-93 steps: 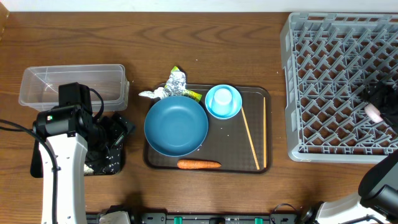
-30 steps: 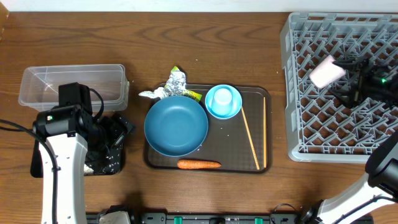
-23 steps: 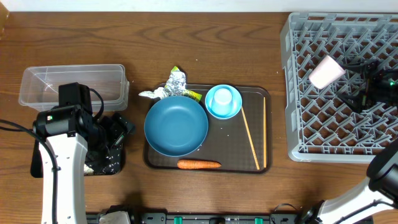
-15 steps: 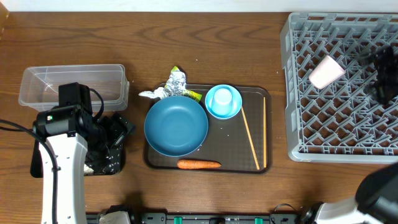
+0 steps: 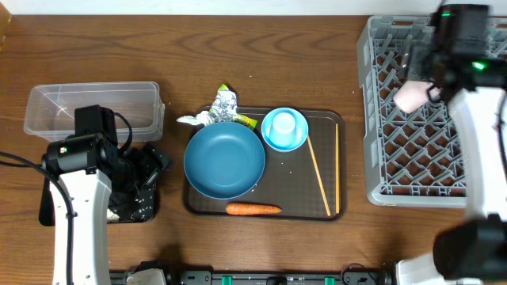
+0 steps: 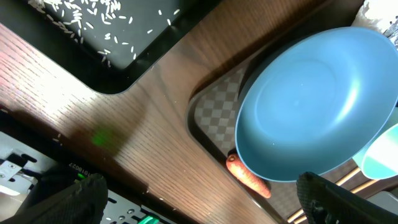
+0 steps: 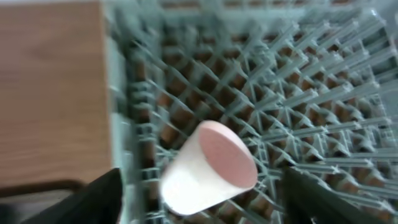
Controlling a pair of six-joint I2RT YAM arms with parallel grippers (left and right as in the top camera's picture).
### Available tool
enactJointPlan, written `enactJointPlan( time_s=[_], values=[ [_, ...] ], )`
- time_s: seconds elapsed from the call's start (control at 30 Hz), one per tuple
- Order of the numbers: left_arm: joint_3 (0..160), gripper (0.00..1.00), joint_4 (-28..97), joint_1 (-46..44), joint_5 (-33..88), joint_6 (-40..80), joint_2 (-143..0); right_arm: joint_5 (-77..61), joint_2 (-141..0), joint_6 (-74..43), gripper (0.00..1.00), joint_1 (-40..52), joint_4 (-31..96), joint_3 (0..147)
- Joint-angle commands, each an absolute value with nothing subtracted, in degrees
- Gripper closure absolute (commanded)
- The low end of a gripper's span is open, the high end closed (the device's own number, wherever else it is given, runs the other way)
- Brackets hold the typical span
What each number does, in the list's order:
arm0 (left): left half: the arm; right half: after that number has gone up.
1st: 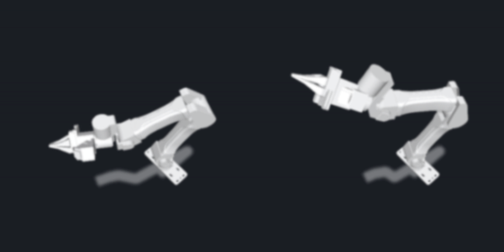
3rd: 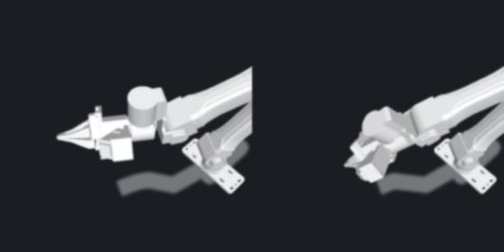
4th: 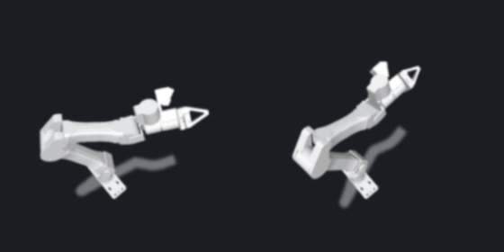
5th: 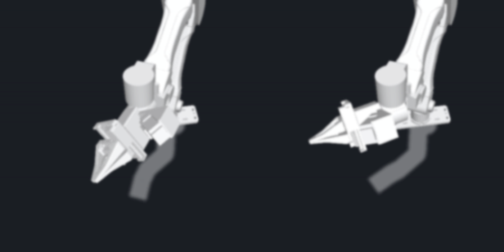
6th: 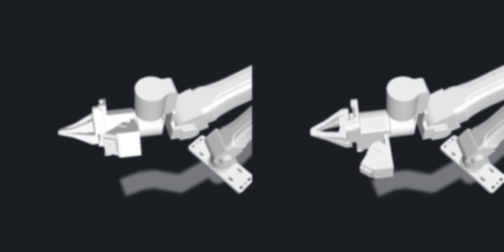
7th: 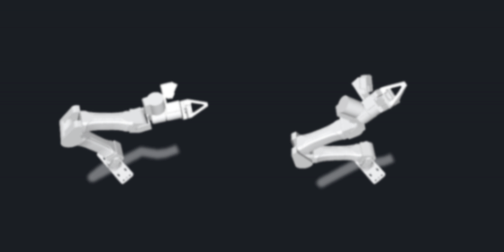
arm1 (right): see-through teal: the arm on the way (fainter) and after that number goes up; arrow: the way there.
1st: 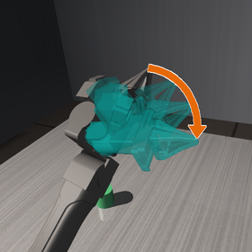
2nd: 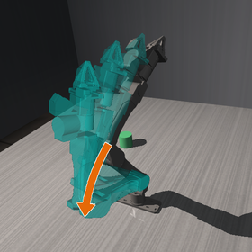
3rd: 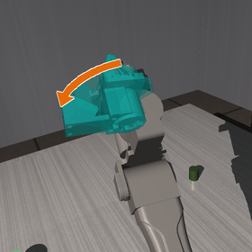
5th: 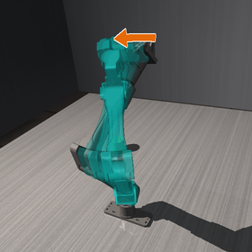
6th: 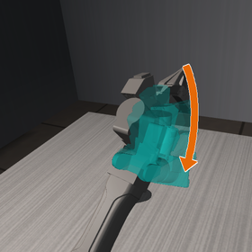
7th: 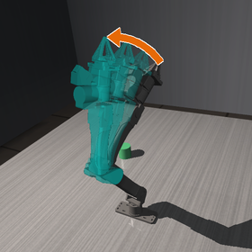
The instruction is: Sort waste into correct bins and load items into the dishwasher rack
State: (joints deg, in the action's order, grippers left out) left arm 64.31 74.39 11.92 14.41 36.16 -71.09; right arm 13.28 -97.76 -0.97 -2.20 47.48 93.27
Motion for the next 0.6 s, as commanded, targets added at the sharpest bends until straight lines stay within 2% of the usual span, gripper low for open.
enactJointPlan(
  time_s=[0.0,0.2,0.3,0.47,0.57],
  values=[
    [64.9,0.0,74.5,12.2,13.8,35.8,-71.0,23.7,-101.9,4.1,0.29,-1.8,47.5,93.4],
    [64.9,0.0,74.5,12.2,13.8,35.8,-71.0,23.1,-105.0,7.2,0.26,-2.8,46.2,93.4],
    [64.9,0.0,74.5,12.2,13.8,35.8,-71.0,15.2,-105.1,11.0,0.27,-3.6,46.1,93.4],
    [64.9,0.0,74.5,12.2,13.8,35.8,-71.0,9.6,-105.1,12.5,0.4,-5.4,47.3,93.3],
    [64.9,0.0,74.5,12.2,13.8,35.8,-71.0,8.5,-105.1,12.5,0.39,-6.9,47.6,93.3]
  ],
)
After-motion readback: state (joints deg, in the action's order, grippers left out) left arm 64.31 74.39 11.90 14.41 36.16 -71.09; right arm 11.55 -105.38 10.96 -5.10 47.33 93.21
